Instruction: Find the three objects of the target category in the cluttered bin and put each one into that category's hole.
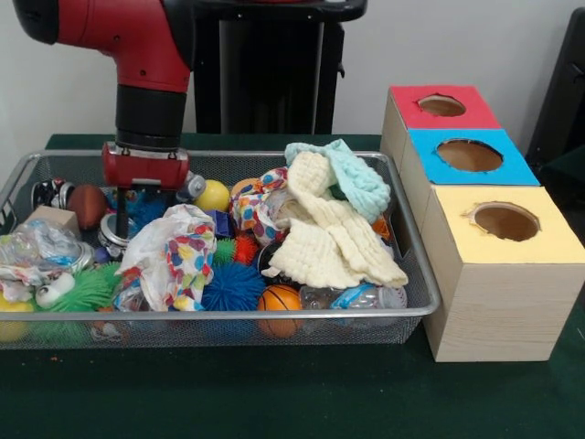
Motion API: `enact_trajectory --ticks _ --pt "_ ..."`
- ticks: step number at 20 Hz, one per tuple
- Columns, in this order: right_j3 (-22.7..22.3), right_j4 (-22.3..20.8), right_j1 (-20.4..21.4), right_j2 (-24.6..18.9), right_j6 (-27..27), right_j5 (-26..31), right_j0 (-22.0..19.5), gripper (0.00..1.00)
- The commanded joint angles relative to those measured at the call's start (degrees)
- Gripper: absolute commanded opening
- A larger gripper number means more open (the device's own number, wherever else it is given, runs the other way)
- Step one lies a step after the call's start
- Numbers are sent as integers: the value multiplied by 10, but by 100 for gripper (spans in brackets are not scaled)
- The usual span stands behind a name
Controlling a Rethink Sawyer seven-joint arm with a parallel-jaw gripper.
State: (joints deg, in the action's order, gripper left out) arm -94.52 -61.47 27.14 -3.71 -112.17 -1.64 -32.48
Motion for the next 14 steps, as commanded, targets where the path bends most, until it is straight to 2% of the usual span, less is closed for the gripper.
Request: enact_trajectory --ticks 1,3,9,14 --pt "103 -28 -117 87 -35 -18 31 100" --pt "119 -16 -128 121 -38 -36 54 100" --pt "127 14 -137 149 -27 -69 70 100" --pt "111 8 -127 107 -30 -115 37 100"
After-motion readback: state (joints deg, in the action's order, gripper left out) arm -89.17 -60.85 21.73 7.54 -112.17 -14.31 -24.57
